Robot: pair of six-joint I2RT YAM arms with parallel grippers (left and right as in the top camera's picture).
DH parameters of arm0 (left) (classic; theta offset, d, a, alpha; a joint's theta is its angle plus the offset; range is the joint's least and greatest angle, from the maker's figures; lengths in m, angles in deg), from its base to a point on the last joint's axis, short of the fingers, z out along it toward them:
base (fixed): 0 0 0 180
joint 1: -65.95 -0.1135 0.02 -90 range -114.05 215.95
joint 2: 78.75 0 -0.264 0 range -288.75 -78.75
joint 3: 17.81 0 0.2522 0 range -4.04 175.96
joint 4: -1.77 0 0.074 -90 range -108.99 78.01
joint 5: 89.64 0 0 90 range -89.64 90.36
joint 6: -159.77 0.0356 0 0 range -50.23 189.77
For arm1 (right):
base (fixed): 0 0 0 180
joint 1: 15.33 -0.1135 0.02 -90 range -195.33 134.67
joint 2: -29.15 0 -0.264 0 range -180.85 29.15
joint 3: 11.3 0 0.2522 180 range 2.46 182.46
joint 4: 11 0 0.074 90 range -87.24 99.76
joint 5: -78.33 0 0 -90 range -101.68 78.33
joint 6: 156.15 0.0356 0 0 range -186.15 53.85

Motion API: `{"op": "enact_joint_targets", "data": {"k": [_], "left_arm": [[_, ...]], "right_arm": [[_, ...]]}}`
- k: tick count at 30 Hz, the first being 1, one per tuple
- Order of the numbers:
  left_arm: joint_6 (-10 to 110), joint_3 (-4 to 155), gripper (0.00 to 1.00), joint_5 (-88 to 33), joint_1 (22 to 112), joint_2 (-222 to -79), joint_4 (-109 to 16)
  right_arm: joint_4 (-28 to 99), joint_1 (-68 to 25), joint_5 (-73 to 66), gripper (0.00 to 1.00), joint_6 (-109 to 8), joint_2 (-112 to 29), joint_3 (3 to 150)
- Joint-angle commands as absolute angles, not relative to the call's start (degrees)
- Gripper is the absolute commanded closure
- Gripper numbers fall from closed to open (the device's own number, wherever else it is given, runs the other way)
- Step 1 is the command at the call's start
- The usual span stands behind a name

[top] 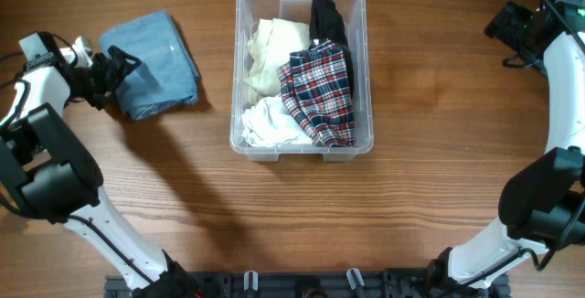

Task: Pack container
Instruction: 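Move the left gripper to the folded denim and grasp it, then lift the denim and carry it over the bin's top end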

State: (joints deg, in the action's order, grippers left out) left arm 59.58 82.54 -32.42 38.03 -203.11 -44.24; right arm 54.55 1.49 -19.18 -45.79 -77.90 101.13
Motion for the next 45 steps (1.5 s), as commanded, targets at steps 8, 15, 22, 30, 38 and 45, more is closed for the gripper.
{"op": "enact_joint_targets", "data": {"k": [8, 15, 22, 30, 38, 45], "left_arm": [[60.34, 81.41, 0.73, -38.87, 38.31, -211.30, -44.67], [60.34, 81.45, 0.96, -41.01, 38.29, -209.79, -45.83], [60.32, 83.31, 0.96, -51.28, 38.59, -196.24, -45.85], [60.32, 83.42, 0.96, -50.82, 48.84, -169.34, -43.84], [59.88, 83.39, 0.96, -46.41, 67.44, -162.87, -41.16], [57.13, 83.39, 0.94, -40.96, 79.40, -172.64, -29.44]], "right_arm": [[54.40, 1.51, -18.68, 0.00, -45.02, -78.66, 101.00], [54.40, 1.53, -18.68, 0.00, -45.04, -78.66, 101.00], [54.40, 1.53, -18.68, 0.00, -45.04, -78.66, 101.00], [54.40, 1.53, -18.68, 0.00, -45.02, -78.66, 101.00], [54.40, 1.53, -18.68, 0.00, -45.00, -78.66, 101.00], [54.40, 1.53, -18.68, 0.00, -45.02, -78.66, 101.00]]}}
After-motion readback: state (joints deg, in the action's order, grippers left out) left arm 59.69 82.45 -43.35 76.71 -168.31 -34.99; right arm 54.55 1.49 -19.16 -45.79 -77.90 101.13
